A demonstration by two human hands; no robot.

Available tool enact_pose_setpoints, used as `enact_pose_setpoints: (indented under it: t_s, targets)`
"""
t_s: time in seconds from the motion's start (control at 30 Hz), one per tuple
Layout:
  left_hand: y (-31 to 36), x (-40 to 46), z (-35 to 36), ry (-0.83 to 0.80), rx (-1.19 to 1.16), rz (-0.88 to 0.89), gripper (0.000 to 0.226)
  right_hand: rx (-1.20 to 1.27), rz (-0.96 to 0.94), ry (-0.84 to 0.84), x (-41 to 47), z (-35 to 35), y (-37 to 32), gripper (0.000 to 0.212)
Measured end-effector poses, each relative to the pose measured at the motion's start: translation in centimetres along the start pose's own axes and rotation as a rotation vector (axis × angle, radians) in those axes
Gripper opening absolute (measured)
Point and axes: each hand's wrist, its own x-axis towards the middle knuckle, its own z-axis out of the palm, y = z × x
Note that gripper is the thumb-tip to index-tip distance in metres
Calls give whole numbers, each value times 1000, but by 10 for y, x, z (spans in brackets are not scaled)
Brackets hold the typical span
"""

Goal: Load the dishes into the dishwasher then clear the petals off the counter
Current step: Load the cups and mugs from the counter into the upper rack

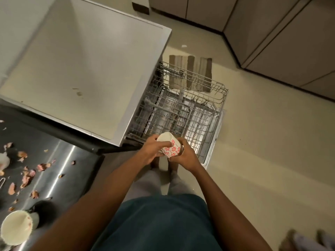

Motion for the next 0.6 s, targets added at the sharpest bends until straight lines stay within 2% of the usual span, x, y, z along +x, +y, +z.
enact_pose_setpoints:
  t_s: [0.1,0.2,0.27,0.33,0.4,0.47,0.5,0.6]
  targets:
    - [-8,8,14,20,288,42,76,-43,-26,69,4,5,19,84]
    - [-14,18,28,57,416,102,82,38,-24,161,8,11,40,82]
    - [-15,25,37,106,448,134,81,254,85,174,6,14,40,81]
    - [-17,29,47,121,465,154,80,637,335,198,5,17,28,73]
    - [-19,32,55,132,479,175,80,1082,567,271,8,15,22,58]
    - [-21,35,60,137,512,192,80,1394,649,310,10,9,22,35]
    - [-24,37,61,134,534,202,81,1454,657,307,11,8,25,24]
    - [-30,49,62,107,592,211,81,1378,634,212,16,8,36,35]
